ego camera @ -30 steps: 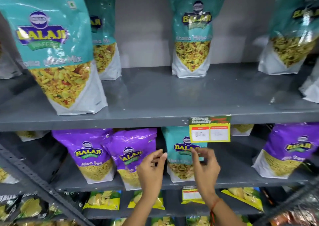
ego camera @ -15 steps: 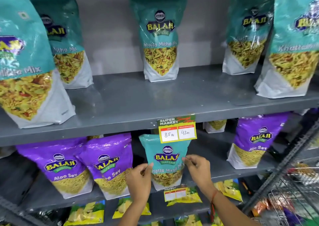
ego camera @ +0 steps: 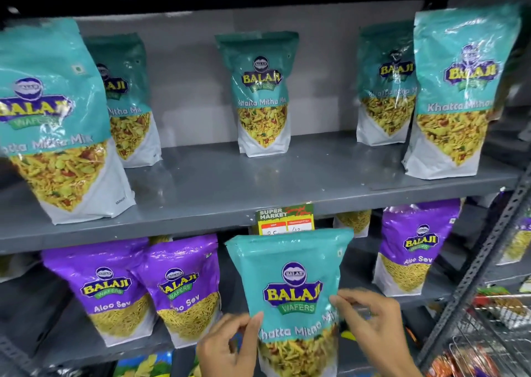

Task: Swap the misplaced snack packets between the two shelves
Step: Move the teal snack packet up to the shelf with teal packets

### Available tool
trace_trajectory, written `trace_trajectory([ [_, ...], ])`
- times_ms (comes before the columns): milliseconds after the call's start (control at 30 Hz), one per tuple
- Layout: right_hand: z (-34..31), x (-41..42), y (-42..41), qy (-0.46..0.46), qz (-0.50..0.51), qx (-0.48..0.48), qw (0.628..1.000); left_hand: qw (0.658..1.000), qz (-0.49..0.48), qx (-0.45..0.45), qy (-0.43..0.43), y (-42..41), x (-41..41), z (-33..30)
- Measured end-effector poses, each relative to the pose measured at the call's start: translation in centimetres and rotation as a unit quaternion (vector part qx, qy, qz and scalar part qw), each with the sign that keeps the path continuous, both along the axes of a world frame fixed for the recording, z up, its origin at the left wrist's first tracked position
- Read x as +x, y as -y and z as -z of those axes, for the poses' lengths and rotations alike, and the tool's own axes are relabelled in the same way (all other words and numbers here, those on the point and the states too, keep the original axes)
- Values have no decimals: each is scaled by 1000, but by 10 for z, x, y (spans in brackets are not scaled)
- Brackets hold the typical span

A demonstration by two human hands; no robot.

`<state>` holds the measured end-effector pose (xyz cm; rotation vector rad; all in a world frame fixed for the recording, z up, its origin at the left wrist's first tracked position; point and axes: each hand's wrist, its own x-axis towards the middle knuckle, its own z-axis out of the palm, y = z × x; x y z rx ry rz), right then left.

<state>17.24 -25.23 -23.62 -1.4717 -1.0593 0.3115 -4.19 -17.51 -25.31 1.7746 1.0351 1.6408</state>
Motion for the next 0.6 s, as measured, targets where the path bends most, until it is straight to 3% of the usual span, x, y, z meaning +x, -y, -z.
trace_trajectory([
  [133, -76, -3, -5, 2, -29, 117, 993, 994, 25, 97, 45, -5, 2, -70],
  [367, -195, 4, -58, 13, -50, 258, 965, 980, -1, 175, 89, -52, 11, -196],
  [600, -244, 11, -127, -9, -41, 257, 966, 988, -40, 132, 74, -120, 23, -258],
])
